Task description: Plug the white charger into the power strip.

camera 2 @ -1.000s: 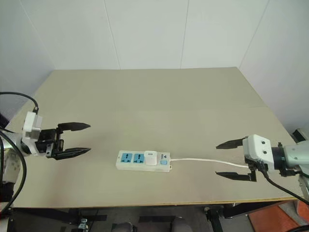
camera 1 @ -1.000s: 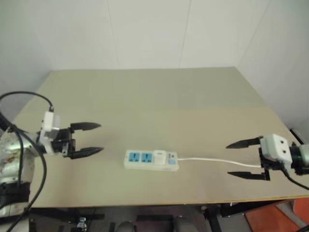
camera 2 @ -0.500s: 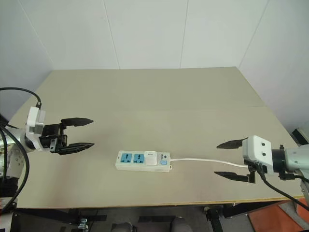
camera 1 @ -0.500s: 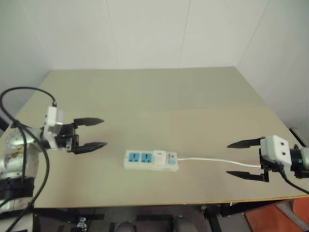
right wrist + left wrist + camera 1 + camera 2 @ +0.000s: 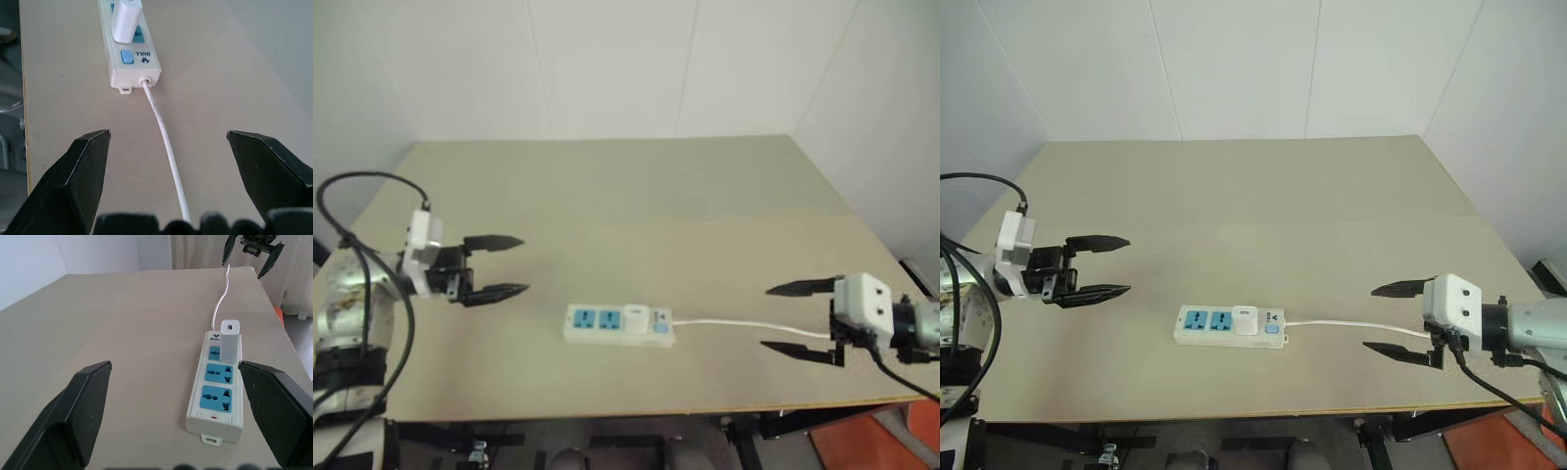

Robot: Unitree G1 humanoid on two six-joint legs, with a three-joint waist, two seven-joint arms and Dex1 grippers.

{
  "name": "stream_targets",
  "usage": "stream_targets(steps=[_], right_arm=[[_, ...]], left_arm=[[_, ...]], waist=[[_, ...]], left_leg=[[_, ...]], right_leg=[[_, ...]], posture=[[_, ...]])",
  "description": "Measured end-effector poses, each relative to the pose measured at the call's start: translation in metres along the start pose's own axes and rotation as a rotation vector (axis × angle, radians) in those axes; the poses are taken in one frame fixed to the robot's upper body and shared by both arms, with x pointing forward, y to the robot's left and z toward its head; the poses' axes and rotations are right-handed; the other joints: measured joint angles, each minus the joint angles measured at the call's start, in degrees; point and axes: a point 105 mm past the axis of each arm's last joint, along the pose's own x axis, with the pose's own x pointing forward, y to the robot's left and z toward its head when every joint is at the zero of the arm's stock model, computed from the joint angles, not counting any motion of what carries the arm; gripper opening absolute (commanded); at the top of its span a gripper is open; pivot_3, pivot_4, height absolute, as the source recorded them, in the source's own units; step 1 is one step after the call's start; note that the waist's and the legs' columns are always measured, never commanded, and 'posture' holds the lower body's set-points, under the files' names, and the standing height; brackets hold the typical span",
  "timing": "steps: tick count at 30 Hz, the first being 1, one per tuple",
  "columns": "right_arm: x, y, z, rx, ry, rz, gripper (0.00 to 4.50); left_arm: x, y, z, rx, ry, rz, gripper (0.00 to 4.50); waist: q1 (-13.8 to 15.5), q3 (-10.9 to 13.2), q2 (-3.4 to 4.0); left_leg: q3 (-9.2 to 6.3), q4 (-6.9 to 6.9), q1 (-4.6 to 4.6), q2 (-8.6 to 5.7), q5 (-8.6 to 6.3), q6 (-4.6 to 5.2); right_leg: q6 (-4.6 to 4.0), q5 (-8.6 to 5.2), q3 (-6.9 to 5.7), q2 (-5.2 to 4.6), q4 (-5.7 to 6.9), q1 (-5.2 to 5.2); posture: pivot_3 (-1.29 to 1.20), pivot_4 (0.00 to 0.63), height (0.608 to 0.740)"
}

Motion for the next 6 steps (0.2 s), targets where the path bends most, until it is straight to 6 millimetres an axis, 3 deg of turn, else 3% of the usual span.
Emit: stream_targets(steps=[6], right_arm=[[0.0017, 0.0029, 0.0023, -0.001, -0.006, 0.006, 4.45]], left_arm=[[0.0021, -0.0014, 0.0033, 0.001, -0.001, -0.013, 4.5]], waist=[[0.0, 0.0, 0.0]], left_leg=[[0.0, 0.0, 0.0, 0.0, 0.0, 0.0]], right_leg=[[0.0, 0.0, 0.0, 0.0, 0.0, 0.0]], posture=[[0.0, 0.15, 0.74]])
